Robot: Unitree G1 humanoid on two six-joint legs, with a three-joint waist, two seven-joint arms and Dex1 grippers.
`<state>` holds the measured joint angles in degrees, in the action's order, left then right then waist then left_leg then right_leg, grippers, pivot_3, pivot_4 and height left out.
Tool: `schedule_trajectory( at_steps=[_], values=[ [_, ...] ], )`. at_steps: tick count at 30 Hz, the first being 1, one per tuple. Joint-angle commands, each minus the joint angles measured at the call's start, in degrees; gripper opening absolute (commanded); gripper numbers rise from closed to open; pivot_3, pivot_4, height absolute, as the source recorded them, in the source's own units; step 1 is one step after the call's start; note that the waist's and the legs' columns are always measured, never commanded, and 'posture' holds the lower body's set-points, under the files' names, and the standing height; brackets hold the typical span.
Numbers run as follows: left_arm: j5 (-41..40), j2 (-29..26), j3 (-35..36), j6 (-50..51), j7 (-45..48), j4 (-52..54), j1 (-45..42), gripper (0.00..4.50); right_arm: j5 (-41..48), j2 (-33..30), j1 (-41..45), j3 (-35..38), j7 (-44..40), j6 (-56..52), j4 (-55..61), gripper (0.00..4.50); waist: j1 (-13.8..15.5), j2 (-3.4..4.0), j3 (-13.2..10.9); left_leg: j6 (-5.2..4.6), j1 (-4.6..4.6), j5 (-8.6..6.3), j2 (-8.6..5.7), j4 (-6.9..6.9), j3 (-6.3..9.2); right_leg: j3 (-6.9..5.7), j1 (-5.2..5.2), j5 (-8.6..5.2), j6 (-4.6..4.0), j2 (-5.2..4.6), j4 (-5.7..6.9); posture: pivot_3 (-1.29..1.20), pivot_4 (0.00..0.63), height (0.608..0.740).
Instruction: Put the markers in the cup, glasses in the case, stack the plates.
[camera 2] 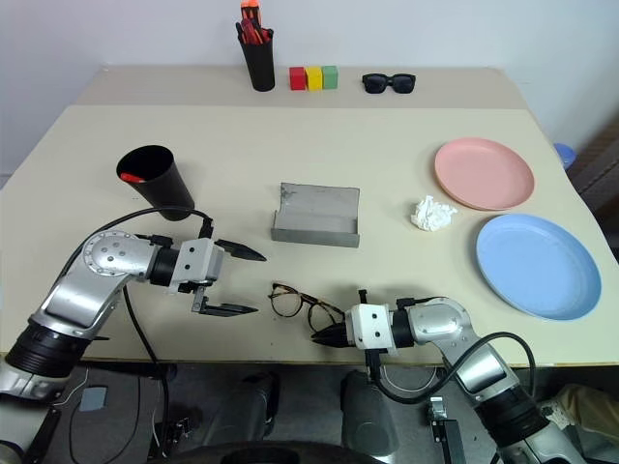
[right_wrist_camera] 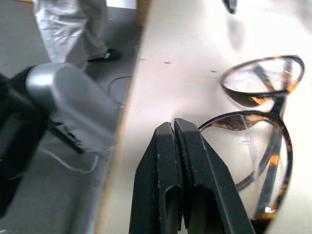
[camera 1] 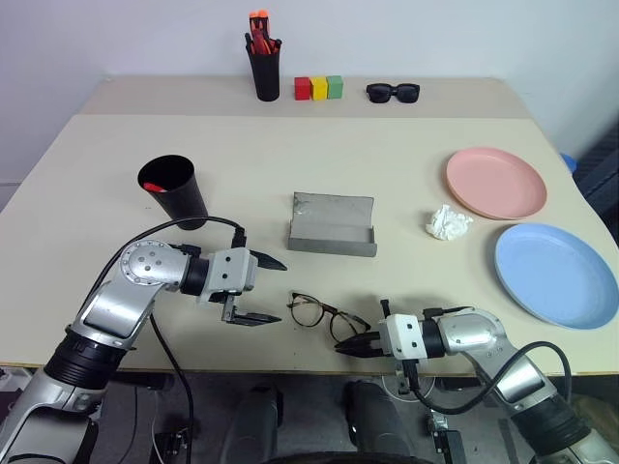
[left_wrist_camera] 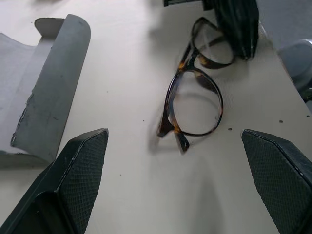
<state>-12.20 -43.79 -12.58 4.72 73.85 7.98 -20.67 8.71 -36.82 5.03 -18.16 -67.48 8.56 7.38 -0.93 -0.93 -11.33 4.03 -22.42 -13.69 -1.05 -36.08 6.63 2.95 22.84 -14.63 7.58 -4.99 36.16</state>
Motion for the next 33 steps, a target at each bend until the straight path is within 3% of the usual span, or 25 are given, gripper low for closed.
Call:
schedule_trajectory(
  at_steps=[1, 10, 18, 33],
  values=[
    [-0.33, -0.74, 1.33, 0.10, -0.65, 2.15, 0.20, 4.49, -0.29, 0.64, 0.93, -0.17, 0.51, 0.47, -0.59, 0.02, -0.04, 0.00, 0.00, 0.00, 0.00, 0.00, 0.00, 0.01, 0.00, 0.00, 0.00, 0.00, 0.00, 0.00, 0.00, 0.00, 0.150, 0.740],
    [-0.33, -0.72, 1.26, 0.27, -1.52, 2.27, 0.56, 4.49, 1.50, 0.81, 3.02, 0.31, -0.44, -0.14, -1.43, 0.02, -0.08, 0.00, 0.00, 0.00, 0.02, 0.00, 0.00, -0.01, 0.00, 0.00, -0.02, 0.00, 0.00, 0.00, 0.01, 0.00, 0.150, 0.740],
    [0.27, -0.38, 0.58, -0.08, -1.36, 1.61, 0.05, 4.49, 10.50, 0.71, 1.05, 0.30, -2.59, -11.12, 7.94, 0.02, -0.06, 0.00, 0.00, 0.00, 0.02, 0.00, 0.00, -0.01, 0.01, 0.00, -0.02, 0.06, 0.11, 0.00, 0.01, 0.00, 0.150, 0.740],
    [0.76, -0.27, 0.71, -0.51, -1.89, 1.02, -0.48, 4.49, 1.92, 7.58, 5.19, -1.63, 7.42, -13.72, 1.37, 0.02, -0.06, 0.00, 0.00, 0.00, 0.01, 0.00, 0.00, 0.01, 0.01, 0.00, 0.01, 0.08, 0.14, 0.01, 0.01, 0.00, 0.150, 0.740]
  ],
)
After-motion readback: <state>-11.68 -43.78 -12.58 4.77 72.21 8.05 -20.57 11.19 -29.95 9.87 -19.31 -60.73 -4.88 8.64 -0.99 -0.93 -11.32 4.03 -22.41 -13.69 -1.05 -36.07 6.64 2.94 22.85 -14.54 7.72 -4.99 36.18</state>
